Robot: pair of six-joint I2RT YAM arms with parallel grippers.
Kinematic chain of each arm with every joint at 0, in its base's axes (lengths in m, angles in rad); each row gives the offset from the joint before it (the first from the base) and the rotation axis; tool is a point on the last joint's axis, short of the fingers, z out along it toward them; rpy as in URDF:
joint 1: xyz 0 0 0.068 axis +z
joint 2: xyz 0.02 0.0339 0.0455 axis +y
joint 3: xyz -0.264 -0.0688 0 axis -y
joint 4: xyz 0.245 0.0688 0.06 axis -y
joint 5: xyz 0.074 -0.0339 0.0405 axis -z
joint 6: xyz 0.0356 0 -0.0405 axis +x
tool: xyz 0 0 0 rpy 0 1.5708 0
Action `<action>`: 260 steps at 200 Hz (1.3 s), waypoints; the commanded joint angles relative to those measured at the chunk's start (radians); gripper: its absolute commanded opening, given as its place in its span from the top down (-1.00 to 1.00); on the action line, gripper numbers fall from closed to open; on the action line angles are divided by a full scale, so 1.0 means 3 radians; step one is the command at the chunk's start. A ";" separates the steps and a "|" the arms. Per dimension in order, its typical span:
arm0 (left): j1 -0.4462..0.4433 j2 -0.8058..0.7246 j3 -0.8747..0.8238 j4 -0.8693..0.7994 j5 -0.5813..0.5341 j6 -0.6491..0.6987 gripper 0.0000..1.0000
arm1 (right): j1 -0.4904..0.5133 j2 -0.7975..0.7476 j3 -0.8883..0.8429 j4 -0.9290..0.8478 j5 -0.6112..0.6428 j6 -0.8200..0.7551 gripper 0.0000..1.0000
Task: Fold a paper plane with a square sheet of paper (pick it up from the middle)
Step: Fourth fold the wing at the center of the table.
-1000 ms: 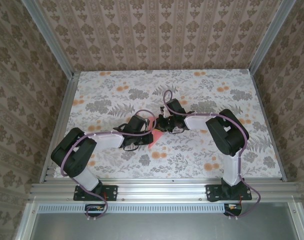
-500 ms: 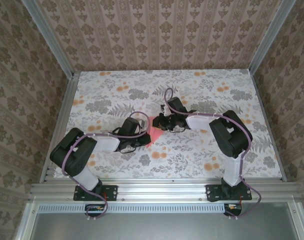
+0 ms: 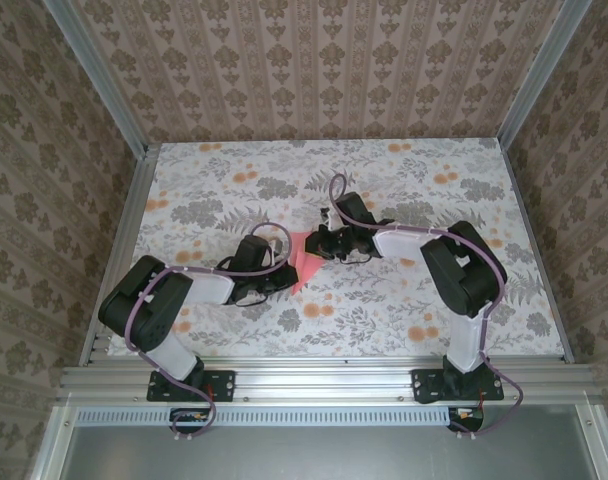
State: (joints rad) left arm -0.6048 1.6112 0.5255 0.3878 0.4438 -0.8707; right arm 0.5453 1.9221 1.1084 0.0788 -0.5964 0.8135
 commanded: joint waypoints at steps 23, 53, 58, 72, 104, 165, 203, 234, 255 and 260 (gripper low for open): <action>0.0029 0.0028 -0.0028 0.0207 0.0195 -0.0127 1.00 | 0.0063 0.0220 0.0224 0.0004 -0.0164 -0.0033 0.74; 0.0037 0.0034 -0.0020 0.0180 0.0153 -0.0143 1.00 | 0.0079 0.0345 0.0299 -0.0017 -0.0131 -0.0008 0.75; 0.0037 0.0034 -0.0033 0.0180 0.0140 -0.0149 1.00 | 0.0082 0.0362 0.0301 0.0000 -0.0126 -0.0004 0.75; 0.0037 0.0034 -0.0034 0.0117 0.0085 -0.0155 0.97 | 0.0081 0.0406 0.0323 0.0009 -0.0129 0.0007 0.75; 0.0032 0.0009 -0.0055 0.0020 -0.0029 -0.0140 0.76 | 0.0082 0.0465 0.0354 0.0008 -0.0126 0.0001 0.76; -0.0088 -0.0129 0.0101 -0.0499 -0.0262 0.0122 0.43 | 0.0084 0.0505 0.0370 0.0020 -0.0134 0.0019 0.76; -0.0131 -0.0119 0.0106 -0.0519 -0.0352 0.0121 0.66 | 0.0100 0.0511 0.0391 0.0013 -0.0149 0.0024 0.76; -0.0136 -0.0119 0.0099 -0.0504 -0.0354 0.0125 0.78 | 0.0110 0.0535 0.0409 -0.0017 -0.0154 0.0004 0.75; -0.0140 -0.0098 0.0085 -0.0495 -0.0349 0.0121 0.81 | 0.0118 0.0566 0.0431 -0.0035 -0.0174 -0.0001 0.75; -0.0142 -0.0098 0.0077 -0.0478 -0.0349 0.0115 0.81 | 0.0120 0.0568 0.0440 -0.0039 -0.0175 -0.0007 0.75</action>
State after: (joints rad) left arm -0.6365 1.5902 0.5503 0.2802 0.3542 -0.8520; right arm 0.5728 2.0605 1.2137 0.0795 -0.6201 0.8143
